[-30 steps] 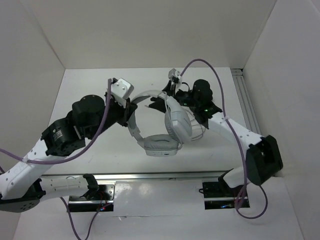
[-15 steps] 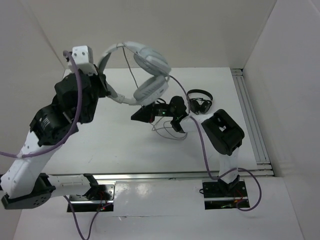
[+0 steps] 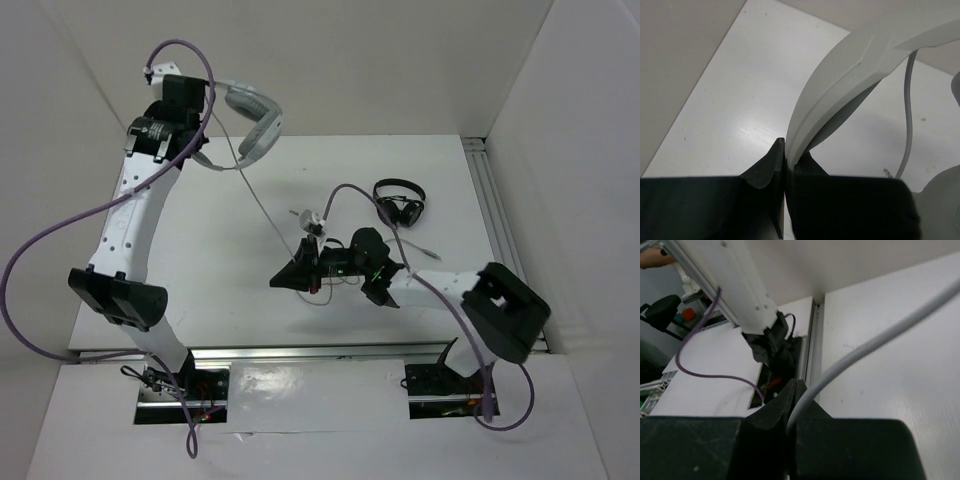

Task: Wrap the headphones

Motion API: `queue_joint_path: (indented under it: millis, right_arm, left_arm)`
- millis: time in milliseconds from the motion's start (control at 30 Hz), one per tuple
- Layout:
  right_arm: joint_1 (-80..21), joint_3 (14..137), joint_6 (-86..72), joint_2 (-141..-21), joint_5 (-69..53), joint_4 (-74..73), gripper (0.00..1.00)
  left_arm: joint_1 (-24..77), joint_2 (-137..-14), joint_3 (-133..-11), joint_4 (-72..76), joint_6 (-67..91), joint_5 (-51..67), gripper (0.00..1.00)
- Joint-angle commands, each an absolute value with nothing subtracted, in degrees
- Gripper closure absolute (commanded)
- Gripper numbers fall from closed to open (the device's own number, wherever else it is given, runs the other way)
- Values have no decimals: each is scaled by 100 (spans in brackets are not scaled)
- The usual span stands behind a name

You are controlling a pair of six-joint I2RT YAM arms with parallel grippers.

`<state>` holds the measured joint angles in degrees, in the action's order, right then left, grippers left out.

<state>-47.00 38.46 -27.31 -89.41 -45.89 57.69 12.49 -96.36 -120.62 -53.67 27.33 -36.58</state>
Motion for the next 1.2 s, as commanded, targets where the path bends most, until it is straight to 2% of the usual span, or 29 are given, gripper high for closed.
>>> queue_joint_path:
  millis: [0,133,267,367,500,567,667,733,867,1000,1167]
  right_arm:
    - [-5157,4226,-1426,-8036,-3983,4249,100]
    - [-5554,5366,-538,-7717,-3446,1932,100]
    - [-5765,6221,182,-7664,-3068,609,100]
    - [-5766,6861,579,-7664,-2744,-408,100]
    - [-5563,7592,1080,-7664,-3119,-1466,100]
    - [-5484,8048,1238,-7743,-3696,-2000,100]
    - [-5484,8209,1239,-7743,-4235,-2083,100]
    - [-5633,8279,1239,-7674,-4157,-2083,100]
    - [-5634,8332,1117,-7611,-4604,-2005,100]
    - [-5985,8332,1063,-7909,-4922,-1994,100]
    - [-6362,8068,765,-8165,-5088,-1372,100]
  left_arm:
    - [1318,-9597,-12024,-5220,3497,-3900,100]
    - [1371,-9895,-11874,-5712,3849,-4419,100]
    - [1721,-10195,-11646,-6187,3963,-4956,100]
    - [1775,-10195,-11225,-6363,4104,-4774,100]
    - [1775,-10195,-10863,-6415,4165,-4659,100]
    - [1723,-10248,-10811,-6416,4219,-4580,100]
    - [1512,-10529,-11214,-6706,4395,-4343,100]
    - [1512,-10721,-11459,-6872,4395,-4395,100]
    - [1451,-10846,-11514,-6952,4464,-4500,100]
    - [1064,-10662,-11198,-6549,4412,-3238,100]
    - [984,-10538,-11118,-6267,4473,-2848,100]
